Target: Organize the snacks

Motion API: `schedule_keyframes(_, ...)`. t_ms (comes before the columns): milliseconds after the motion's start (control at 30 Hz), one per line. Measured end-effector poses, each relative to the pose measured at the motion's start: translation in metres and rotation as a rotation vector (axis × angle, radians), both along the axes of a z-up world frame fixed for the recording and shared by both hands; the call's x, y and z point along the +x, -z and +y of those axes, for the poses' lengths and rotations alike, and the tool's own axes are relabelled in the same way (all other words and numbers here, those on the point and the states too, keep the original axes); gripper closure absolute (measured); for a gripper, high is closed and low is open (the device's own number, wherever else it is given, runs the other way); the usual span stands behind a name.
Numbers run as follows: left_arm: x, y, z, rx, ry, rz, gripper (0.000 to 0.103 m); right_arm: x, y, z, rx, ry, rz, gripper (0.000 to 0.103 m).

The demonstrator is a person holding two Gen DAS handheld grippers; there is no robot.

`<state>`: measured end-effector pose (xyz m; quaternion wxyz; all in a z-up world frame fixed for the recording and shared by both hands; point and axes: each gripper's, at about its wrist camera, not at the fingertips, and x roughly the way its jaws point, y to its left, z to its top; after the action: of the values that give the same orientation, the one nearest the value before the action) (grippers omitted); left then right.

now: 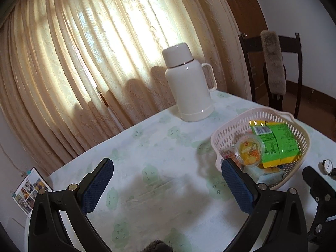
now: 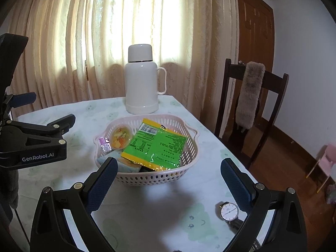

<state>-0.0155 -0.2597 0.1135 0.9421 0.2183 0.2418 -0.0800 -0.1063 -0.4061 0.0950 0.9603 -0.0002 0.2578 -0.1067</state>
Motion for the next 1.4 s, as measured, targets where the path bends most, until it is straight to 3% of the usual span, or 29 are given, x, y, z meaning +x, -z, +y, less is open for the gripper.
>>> schedule_keyframes(833,-0.007,0.013,-0.015,0.086,0.032,0.01,0.0,0.003,0.003,-0.005,0.001,0.022,0.008,0.004)
schedule_keyframes(1400,-0.01,0.012,-0.017,0.089,0.045,0.004,0.0,0.005,0.006,-0.001,-0.002,0.011,0.014,0.005)
